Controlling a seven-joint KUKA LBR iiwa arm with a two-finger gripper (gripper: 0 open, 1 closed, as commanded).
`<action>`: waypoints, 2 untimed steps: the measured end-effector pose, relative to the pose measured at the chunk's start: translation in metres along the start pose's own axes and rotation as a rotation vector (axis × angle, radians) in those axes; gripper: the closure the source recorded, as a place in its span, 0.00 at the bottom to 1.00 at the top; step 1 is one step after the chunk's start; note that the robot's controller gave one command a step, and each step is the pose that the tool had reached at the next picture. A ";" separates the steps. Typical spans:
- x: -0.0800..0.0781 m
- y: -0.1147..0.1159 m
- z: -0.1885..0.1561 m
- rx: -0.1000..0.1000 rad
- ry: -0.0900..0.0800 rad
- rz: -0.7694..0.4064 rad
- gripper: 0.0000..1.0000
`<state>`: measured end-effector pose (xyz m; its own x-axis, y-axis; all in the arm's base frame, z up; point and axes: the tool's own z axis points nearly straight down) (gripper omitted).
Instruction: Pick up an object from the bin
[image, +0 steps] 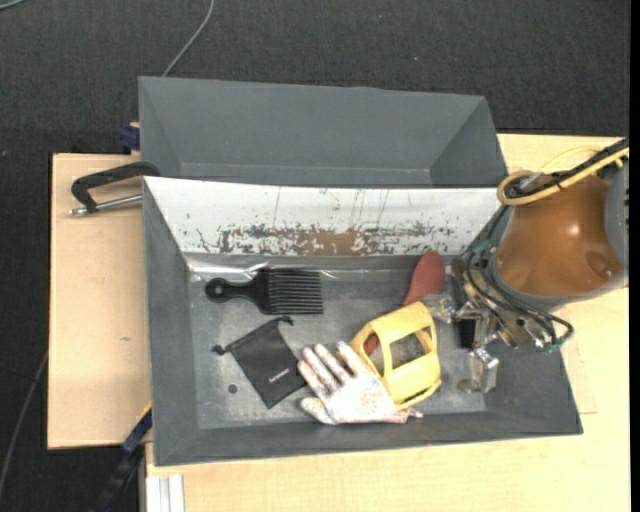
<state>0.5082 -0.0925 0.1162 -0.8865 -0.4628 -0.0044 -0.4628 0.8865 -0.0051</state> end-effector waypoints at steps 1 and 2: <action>-0.016 -0.014 -0.043 -0.002 -0.004 -0.030 0.00; -0.058 0.002 -0.011 0.003 -0.005 -0.173 1.00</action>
Offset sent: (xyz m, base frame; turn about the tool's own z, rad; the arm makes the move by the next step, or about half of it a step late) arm 0.0490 0.0289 0.0102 -0.1756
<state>0.5589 -0.0636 0.1272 -0.7933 -0.6087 -0.0078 -0.6087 0.7934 -0.0094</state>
